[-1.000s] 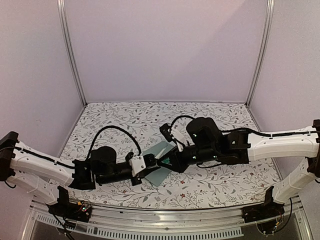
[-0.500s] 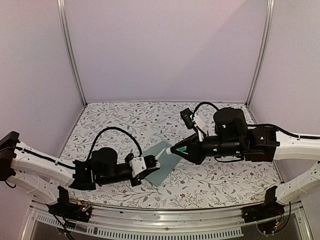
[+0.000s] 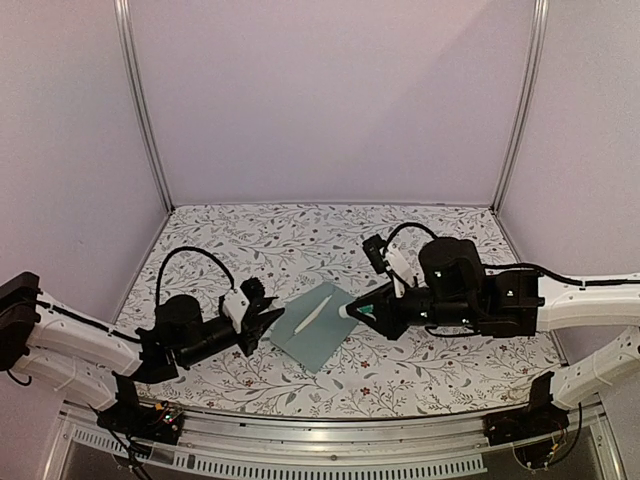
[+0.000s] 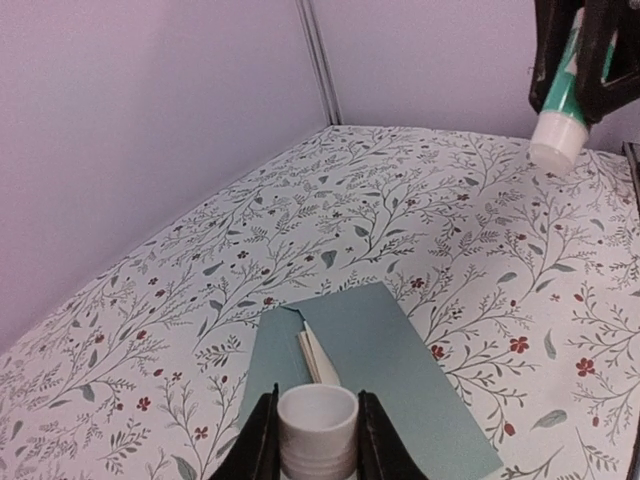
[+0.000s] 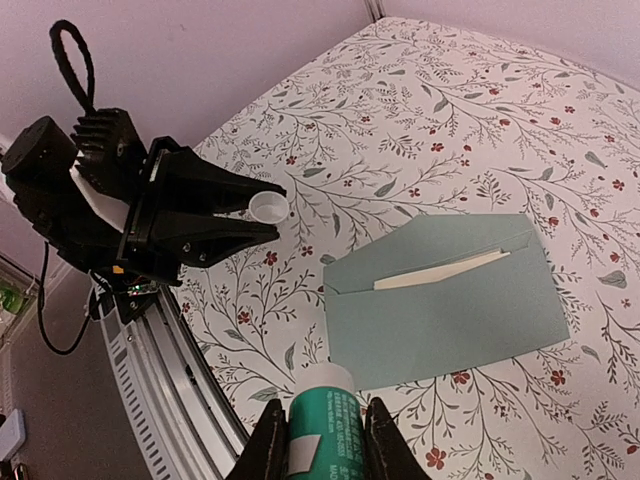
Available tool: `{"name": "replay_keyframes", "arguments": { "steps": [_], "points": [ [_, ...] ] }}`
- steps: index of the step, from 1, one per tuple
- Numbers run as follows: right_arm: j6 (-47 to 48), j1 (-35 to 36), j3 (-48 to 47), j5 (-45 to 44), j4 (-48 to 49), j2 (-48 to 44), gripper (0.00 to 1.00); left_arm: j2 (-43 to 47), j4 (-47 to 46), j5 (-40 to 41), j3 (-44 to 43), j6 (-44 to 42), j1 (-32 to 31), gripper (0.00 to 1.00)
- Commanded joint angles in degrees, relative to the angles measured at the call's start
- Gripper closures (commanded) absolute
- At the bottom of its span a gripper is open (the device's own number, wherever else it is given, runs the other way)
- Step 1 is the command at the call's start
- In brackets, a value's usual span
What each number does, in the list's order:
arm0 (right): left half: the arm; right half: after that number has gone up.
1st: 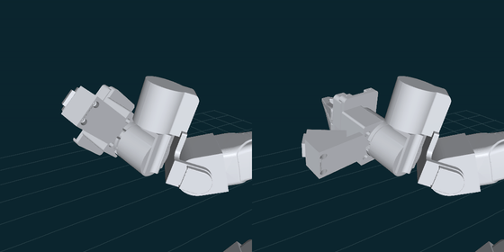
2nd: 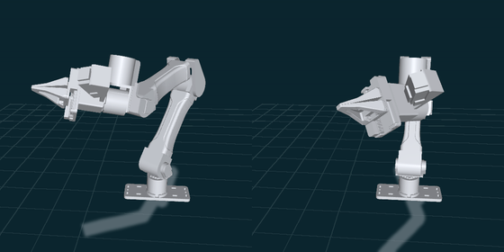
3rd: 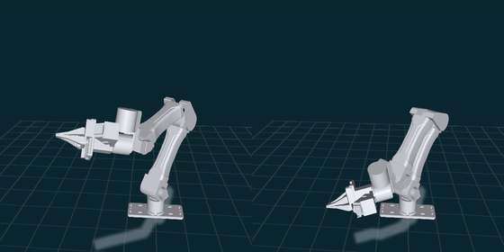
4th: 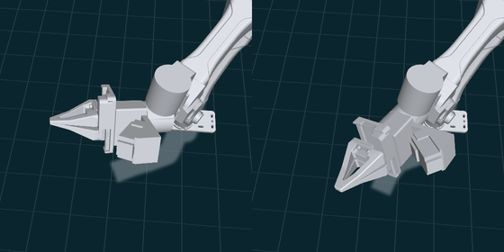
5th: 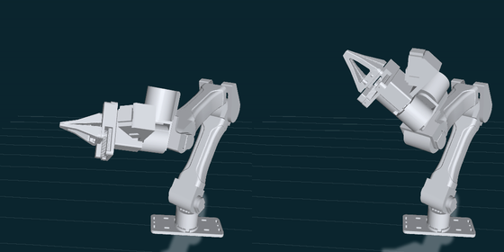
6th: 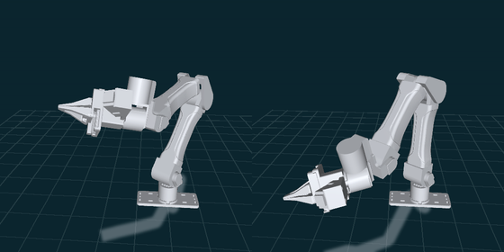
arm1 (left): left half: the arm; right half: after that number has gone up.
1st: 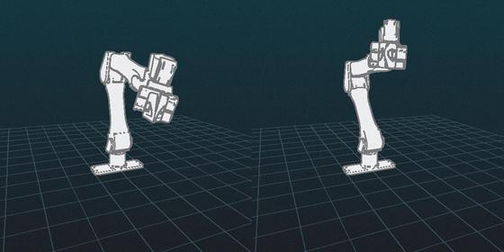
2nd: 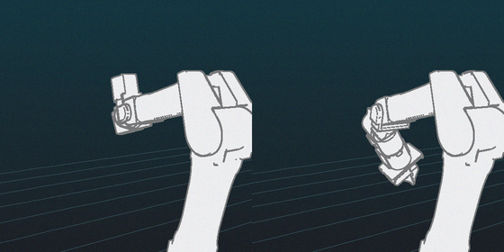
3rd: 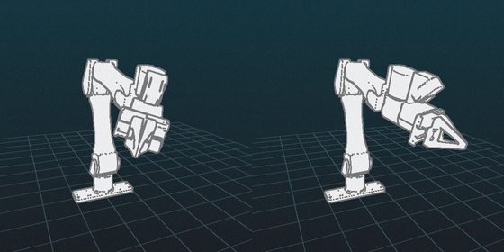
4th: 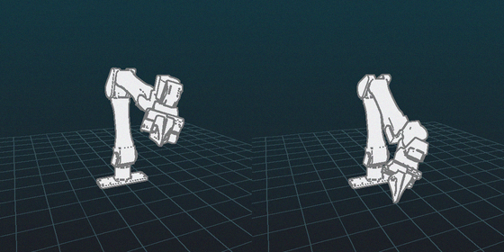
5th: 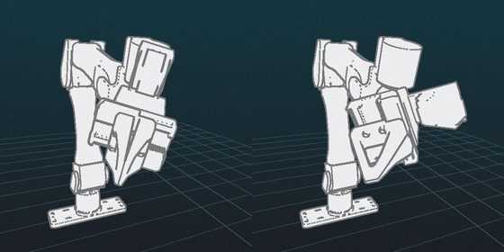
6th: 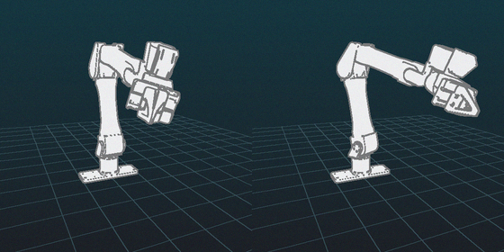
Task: Place the letter into the envelope and seal it
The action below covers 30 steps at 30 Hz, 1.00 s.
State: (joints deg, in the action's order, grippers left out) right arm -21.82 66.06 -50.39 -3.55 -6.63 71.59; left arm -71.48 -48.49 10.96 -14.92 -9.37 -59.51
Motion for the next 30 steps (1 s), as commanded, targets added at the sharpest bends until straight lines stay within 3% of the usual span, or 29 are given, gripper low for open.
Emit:
{"name": "replay_keyframes", "arguments": {
  "steps": [1,10,19,23,26,30],
  "points": [
    [-0.2,-0.3,1.2,-0.1,6.2,2.2,1.0,-2.5,-10.6,4.7,5.0,10.5,4.3,1.0],
    [0.4,-0.5,3.6,1.0,11.1,4.4,1.0,-13.2,-18.8,10.0,7.4,18.3,8.4,1.0],
    [0.1,-0.6,5.1,1.4,11.9,5.0,1.0,-37.7,-44.5,12.6,9.2,24.3,9.0,1.0],
    [-0.1,-0.7,6.0,1.0,11.9,4.2,1.0,-42.5,-48.4,11.8,9.3,25.6,9.1,0.99],
    [-0.1,-0.7,6.1,1.0,11.9,3.9,1.0,-42.9,-47.6,12.2,9.5,25.6,9.0,0.92],
    [0.0,-0.7,6.1,1.0,11.9,4.0,1.0,-42.2,-45.0,13.4,9.5,26.2,9.0,0.72]
  ]
}}
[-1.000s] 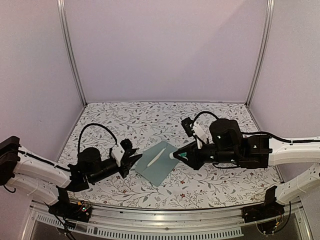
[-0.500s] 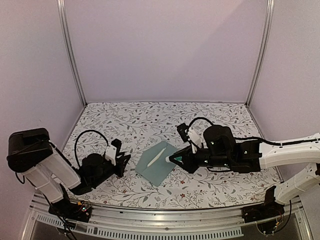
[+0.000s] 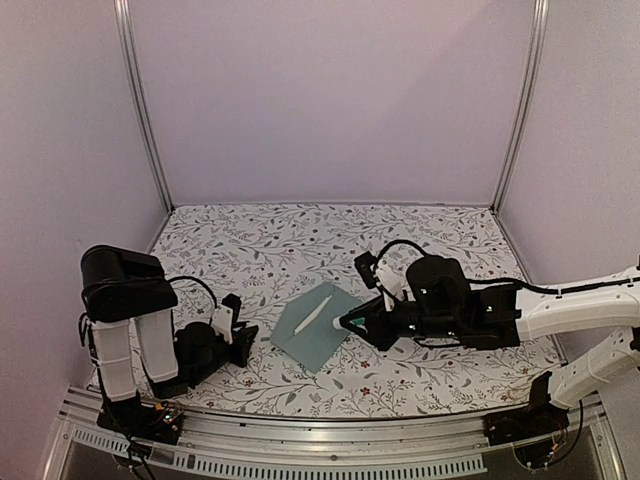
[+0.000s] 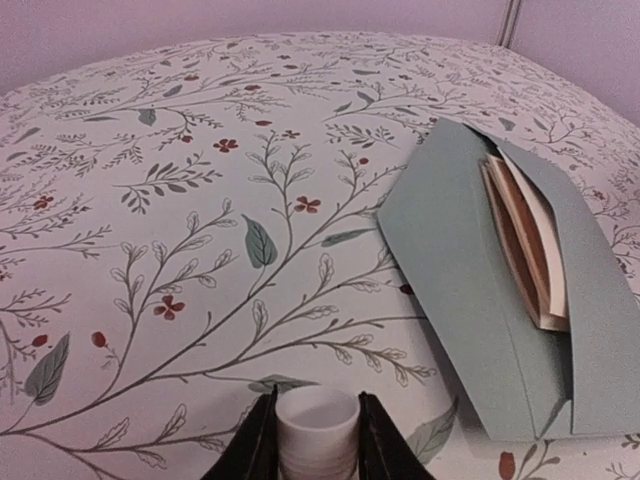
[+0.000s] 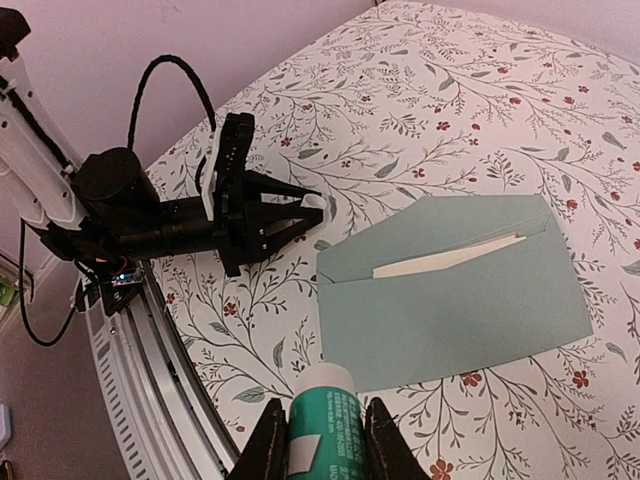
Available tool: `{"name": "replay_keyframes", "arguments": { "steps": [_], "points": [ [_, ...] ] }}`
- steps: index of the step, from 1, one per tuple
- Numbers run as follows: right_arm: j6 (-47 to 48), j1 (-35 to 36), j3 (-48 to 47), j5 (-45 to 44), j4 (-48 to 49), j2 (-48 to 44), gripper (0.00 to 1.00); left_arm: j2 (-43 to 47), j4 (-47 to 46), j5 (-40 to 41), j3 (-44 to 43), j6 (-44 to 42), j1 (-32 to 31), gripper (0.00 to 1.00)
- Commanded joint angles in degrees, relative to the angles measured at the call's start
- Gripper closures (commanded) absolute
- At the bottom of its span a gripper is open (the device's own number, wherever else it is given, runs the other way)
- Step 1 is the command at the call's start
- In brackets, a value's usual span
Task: Place the letter into the envelope and seal it
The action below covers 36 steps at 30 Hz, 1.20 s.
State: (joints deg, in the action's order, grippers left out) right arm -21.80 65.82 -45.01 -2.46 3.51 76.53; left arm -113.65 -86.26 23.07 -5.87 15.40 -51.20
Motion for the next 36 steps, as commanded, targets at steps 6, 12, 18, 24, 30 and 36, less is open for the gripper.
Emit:
{"name": "replay_keyframes", "arguments": {
  "steps": [6,12,18,24,30,36],
  "points": [
    [0.1,-0.4,0.8,-0.3,1.4,-1.5,1.0,1.8,-6.1,1.3,1.5,1.8,0.6,0.49],
    [0.2,-0.4,0.3,-1.2,0.2,-2.2,1.0,7.3,-1.0,1.0,2.0,1.7,0.4,0.35],
    [0.9,-0.5,-0.8,-2.9,-2.2,-3.2,1.0,17.6,11.6,0.7,0.6,0.9,-0.5,0.19],
    [2.0,-0.8,-2.1,-5.1,-6.2,-5.0,1.0,32.7,29.6,1.8,-2.5,-0.5,-1.9,0.12],
    [4.5,-5.7,-2.6,1.6,-6.0,-4.5,0.99,40.3,46.1,3.0,-9.9,-1.2,-1.3,0.0],
    [6.0,-9.2,-6.8,1.1,-11.8,-0.6,1.0,36.7,57.0,-12.6,-19.8,1.8,1.4,0.66]
  ]
}}
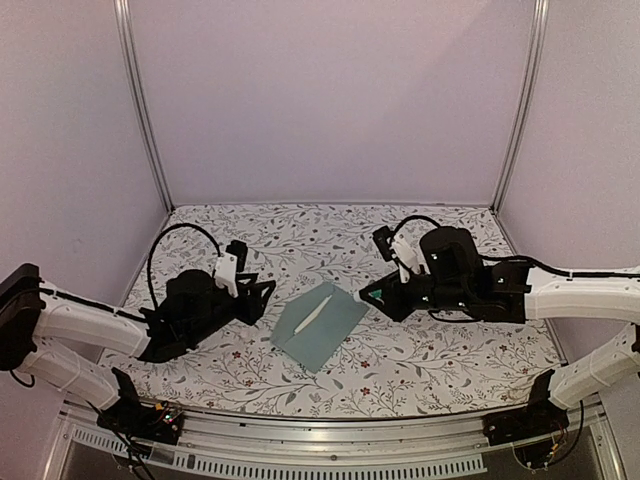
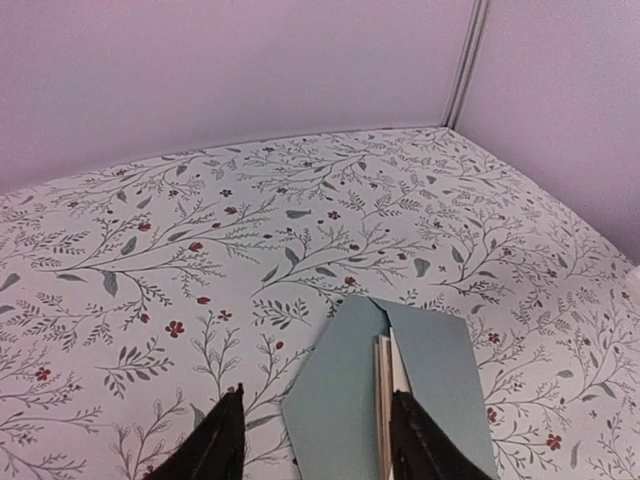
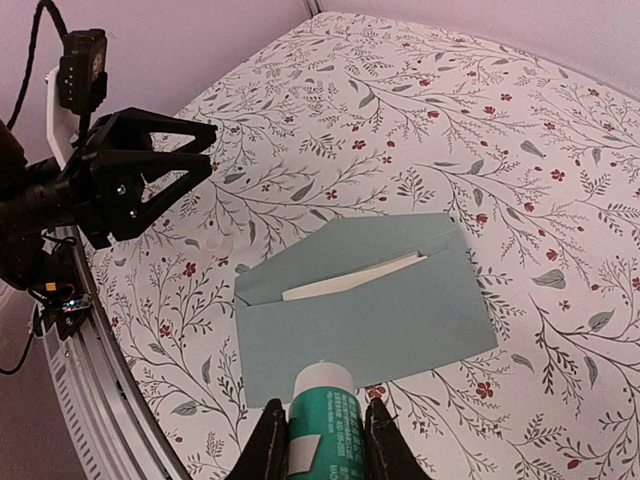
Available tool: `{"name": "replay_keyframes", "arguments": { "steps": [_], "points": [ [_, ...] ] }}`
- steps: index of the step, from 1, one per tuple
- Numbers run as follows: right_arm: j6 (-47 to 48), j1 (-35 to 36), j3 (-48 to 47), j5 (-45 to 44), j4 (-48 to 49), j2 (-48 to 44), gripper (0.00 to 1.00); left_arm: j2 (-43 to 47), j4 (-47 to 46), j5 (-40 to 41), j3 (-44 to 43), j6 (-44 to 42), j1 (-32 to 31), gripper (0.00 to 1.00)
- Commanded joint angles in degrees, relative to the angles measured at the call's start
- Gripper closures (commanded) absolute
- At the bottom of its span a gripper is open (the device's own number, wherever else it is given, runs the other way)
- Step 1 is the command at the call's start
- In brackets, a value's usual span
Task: Place the letter into the envelope and seal it
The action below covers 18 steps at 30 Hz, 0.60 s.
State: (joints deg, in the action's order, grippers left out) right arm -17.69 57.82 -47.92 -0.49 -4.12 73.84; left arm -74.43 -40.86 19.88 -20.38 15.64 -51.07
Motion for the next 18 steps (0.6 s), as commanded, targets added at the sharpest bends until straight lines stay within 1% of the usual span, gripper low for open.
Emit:
{"name": "replay_keyframes", "arguments": {
  "steps": [1,2,3,7,12,15,18],
  "points": [
    [2.0,-1.2,-4.4,-2.4,-5.2,2.5,1.0,-3.4,13.0,-11.1,-6.6,1.9,1.3,0.78],
    [2.0,-1.3,-4.9,-3.6,-6.1,2.6,1.0,-4.3,14.6,-12.7,-7.8,2.2,1.3,0.87],
    [1.9,-1.4,-5.2,-4.6,-7.1,2.7,1.0,-5.1,15.5,-15.3,-9.0,2.5,1.3,0.92],
    [1.7,-1.7,-5.4,-8.2,-9.8,2.8,1.0,-9.5,19.7,-21.7,-13.0,2.9,1.3,1.0],
    [1.2,-2.0,-5.3,-9.5,-11.6,1.8,1.0,-14.7,20.8,-28.7,-16.0,2.9,1.3,1.0],
    [0.9,-2.0,-5.6,-9.8,-12.2,1.5,1.0,-17.8,22.5,-29.9,-17.8,3.0,1.3,1.0],
    [0.6,-2.0,-6.2,-9.6,-12.5,2.0,1.0,-19.1,23.5,-30.5,-18.2,3.4,1.4,1.0]
  ]
}}
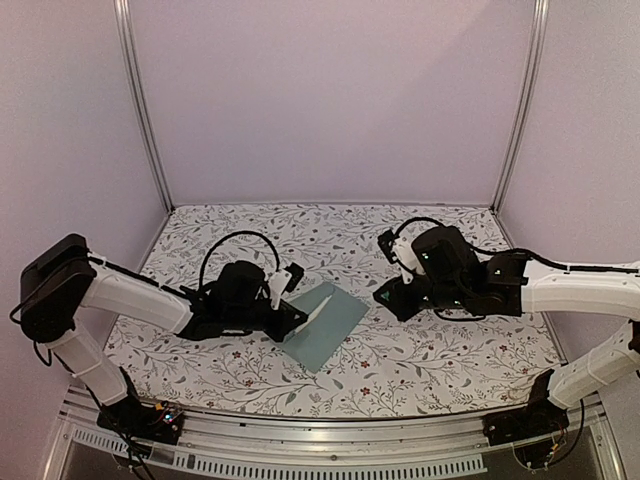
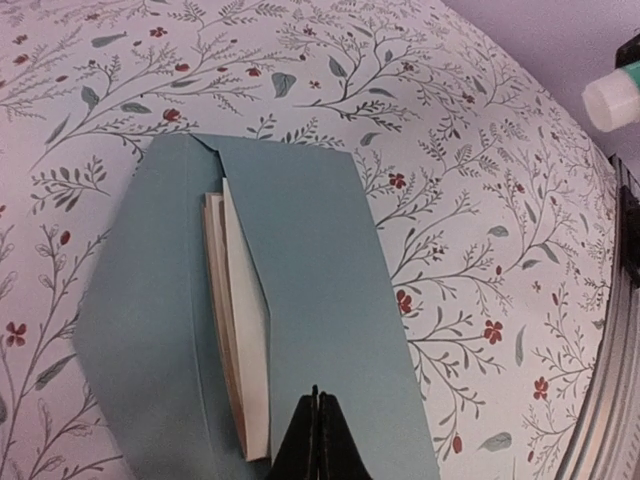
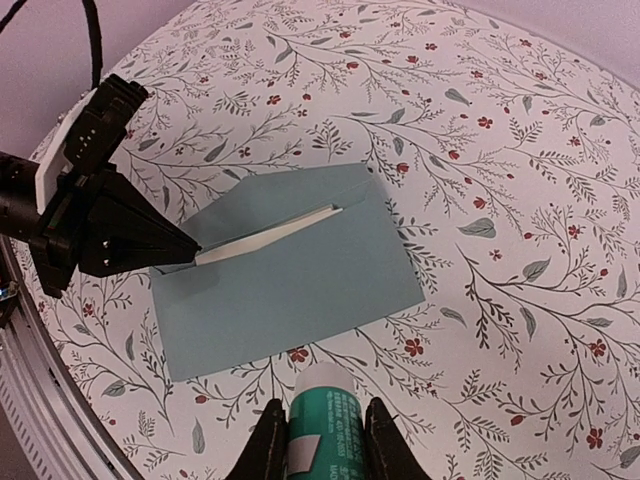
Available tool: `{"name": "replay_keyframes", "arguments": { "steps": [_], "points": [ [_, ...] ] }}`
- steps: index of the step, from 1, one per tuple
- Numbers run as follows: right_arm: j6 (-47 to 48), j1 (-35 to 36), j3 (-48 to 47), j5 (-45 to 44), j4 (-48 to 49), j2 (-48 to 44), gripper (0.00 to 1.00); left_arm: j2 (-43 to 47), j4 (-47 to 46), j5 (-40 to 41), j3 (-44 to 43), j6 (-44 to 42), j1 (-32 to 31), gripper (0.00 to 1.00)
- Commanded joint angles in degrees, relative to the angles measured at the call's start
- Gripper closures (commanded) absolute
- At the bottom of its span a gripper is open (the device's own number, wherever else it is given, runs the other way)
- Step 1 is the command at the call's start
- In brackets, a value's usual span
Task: Place the letter into the envelope and seal it
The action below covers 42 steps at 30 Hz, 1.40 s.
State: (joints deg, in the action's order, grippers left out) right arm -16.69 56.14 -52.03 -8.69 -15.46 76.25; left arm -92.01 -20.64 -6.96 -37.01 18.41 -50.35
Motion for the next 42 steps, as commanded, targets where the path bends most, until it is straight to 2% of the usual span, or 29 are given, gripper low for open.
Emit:
{"name": "replay_keyframes", "arguments": {
  "steps": [1,8,23,36,42],
  "points": [
    [-0.4,-0.3,-2.4,-1.2,-1.3,-0.2,1.0,-1.9,4.3,-3.7,-1.8,0.7,0.7,1.0],
    [1.5,-0.3,-7.0,3.3,-1.1,5.0,1.0,-3.5,6.4,-2.9,-1.7,0.1,1.0,1.0],
    [4.4,-1.5,-13.3,9.7,0.8,15.6,1.0,-8.1,4.7,-3.8,-2.8,0.5,1.9,1.0],
    [4.1,-1.5,-22.2,18.6,2.8,31.1,1.0,-7.9,5.2,-1.9,-1.4,0.6,3.3,1.0],
    [3.2,-1.4,-23.3,20.3,4.0,35.1,1.0,-8.3,5.0,-1.9,-1.0,0.6,4.0,1.0]
  ]
}}
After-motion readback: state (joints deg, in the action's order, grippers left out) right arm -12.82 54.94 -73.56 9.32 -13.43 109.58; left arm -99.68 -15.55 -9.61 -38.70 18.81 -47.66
